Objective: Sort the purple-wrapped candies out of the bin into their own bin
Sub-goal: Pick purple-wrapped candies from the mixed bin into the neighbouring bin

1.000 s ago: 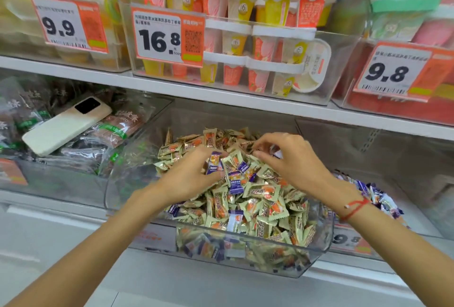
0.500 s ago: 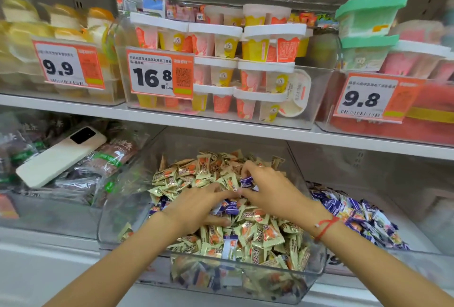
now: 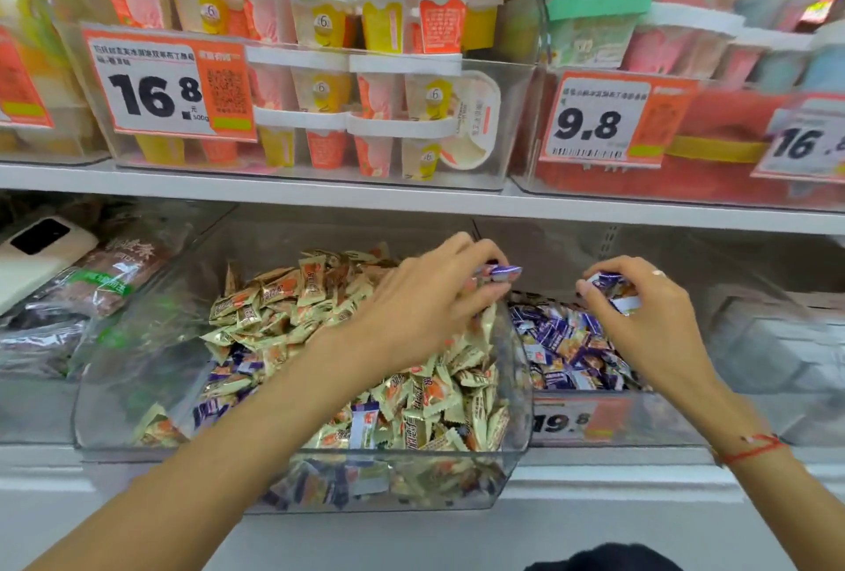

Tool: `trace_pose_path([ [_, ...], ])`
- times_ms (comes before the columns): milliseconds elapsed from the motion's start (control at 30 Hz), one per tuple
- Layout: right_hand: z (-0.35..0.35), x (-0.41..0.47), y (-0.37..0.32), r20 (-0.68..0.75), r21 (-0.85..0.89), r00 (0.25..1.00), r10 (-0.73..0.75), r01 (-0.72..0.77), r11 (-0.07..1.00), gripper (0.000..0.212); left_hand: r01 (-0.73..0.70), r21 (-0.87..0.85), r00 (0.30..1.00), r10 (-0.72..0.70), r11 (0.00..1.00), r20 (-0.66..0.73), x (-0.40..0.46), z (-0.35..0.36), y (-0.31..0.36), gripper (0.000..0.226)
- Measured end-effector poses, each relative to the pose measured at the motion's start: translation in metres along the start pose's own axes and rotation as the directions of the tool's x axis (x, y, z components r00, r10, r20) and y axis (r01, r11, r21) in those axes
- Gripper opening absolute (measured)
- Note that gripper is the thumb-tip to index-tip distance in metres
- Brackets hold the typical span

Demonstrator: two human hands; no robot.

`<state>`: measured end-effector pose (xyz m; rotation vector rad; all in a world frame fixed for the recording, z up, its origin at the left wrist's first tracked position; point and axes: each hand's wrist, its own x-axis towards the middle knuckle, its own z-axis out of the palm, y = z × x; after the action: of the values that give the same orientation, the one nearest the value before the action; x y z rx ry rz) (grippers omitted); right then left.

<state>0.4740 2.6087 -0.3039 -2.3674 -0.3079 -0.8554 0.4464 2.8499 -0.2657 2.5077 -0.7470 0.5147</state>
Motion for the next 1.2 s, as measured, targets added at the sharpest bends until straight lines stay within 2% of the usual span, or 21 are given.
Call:
trace_pose_path([
  [33, 0.004, 0.005, 0.013, 0.023, -0.046, 0.999, 0.023, -0.022, 0.999, 0.008, -0.049, 0.03, 0.998, 0.047, 0.998, 0.035, 0.016, 0.01, 0.013, 0.025],
  [67, 0.008, 0.009, 0.027, 0.105, -0.084, 0.993, 0.056, -0.047, 0.995, 0.015, -0.089, 0.068, 0.994, 0.085, 0.994, 0.068, 0.032, 0.022, 0.024, 0.026],
  [133, 0.013, 0.011, 0.044, 0.381, -0.131, 0.914, 0.142, -0.099, 0.986, 0.041, -0.151, 0.144, 0.982, 0.132, 0.978, 0.135, 0.06, 0.049, 0.04, 0.027],
  [167, 0.013, 0.009, 0.049, 0.482, -0.144, 0.864, 0.145, -0.085, 0.986, 0.053, -0.16, 0.179, 0.975, 0.127, 0.971, 0.182, 0.071, 0.061, 0.044, 0.028],
  [200, 0.013, 0.006, 0.055, 0.542, -0.135, 0.83, 0.131, -0.068, 0.988, 0.057, -0.154, 0.206, 0.965, 0.102, 0.966, 0.243, 0.079, 0.072, 0.045, 0.03],
  [300, 0.001, -0.003, 0.061, 0.571, -0.092, 0.818, 0.072, -0.024, 0.995, 0.049, -0.099, 0.258, 0.907, -0.02, 0.961, 0.422, 0.088, 0.091, 0.038, 0.041],
  [400, -0.006, -0.013, 0.072, 0.532, -0.165, 0.841, 0.095, -0.008, 0.986, 0.048, -0.095, 0.305, 0.864, -0.074, 0.947, 0.499, 0.084, 0.095, 0.031, 0.044],
  [500, -0.012, -0.021, 0.073, 0.426, -0.124, 0.905, 0.026, 0.03, 0.992, 0.04, -0.137, 0.3, 0.914, 0.004, 0.944, 0.405, 0.075, 0.08, 0.032, 0.042],
  [567, -0.02, -0.022, 0.061, 0.36, -0.076, 0.933, -0.011, 0.041, 0.996, 0.033, -0.149, 0.255, 0.963, 0.081, 0.955, 0.256, 0.062, 0.062, 0.032, 0.039],
  [633, -0.029, -0.018, 0.046, 0.369, 0.002, 0.929, -0.027, 0.028, 1.0, 0.021, -0.111, 0.17, 0.99, 0.094, 0.979, 0.107, 0.039, 0.046, 0.025, 0.036],
  [700, -0.03, -0.014, 0.035, 0.493, 0.059, 0.868, -0.058, 0.033, 0.998, 0.014, -0.053, 0.123, 0.998, 0.049, 0.991, 0.032, 0.01, 0.031, 0.015, 0.036],
  [767, -0.024, -0.012, 0.031, 0.694, 0.019, 0.713, -0.095, 0.114, 0.993, 0.023, 0.034, 0.126, 0.999, -0.038, 0.991, 0.029, -0.016, 0.023, 0.001, 0.038],
  [833, -0.017, -0.014, 0.03, 0.834, -0.059, 0.55, -0.05, 0.178, 0.982, 0.036, 0.124, 0.17, 0.986, -0.141, 0.978, 0.091, -0.035, 0.022, -0.014, 0.045],
  [867, -0.015, -0.016, 0.029, 0.857, -0.08, 0.515, -0.024, 0.181, 0.98, 0.039, 0.155, 0.196, 0.971, -0.186, 0.968, 0.15, -0.042, 0.024, -0.022, 0.05],
  [967, -0.014, -0.019, 0.027, 0.836, -0.007, 0.545, -0.069, 0.135, 0.991, 0.026, 0.196, 0.203, 0.913, -0.254, 0.959, 0.32, -0.051, 0.028, -0.038, 0.067],
  [1100, -0.017, -0.028, 0.032, 0.782, 0.122, 0.622, -0.032, -0.103, 0.987, 0.016, 0.196, 0.152, 0.905, -0.239, 0.969, 0.351, -0.05, 0.03, -0.046, 0.062],
  [1200, -0.018, -0.027, 0.032, 0.699, 0.217, 0.715, -0.004, -0.207, 0.954, 0.011, 0.208, 0.108, 0.903, -0.233, 0.972, 0.362, -0.053, 0.029, -0.05, 0.064],
])
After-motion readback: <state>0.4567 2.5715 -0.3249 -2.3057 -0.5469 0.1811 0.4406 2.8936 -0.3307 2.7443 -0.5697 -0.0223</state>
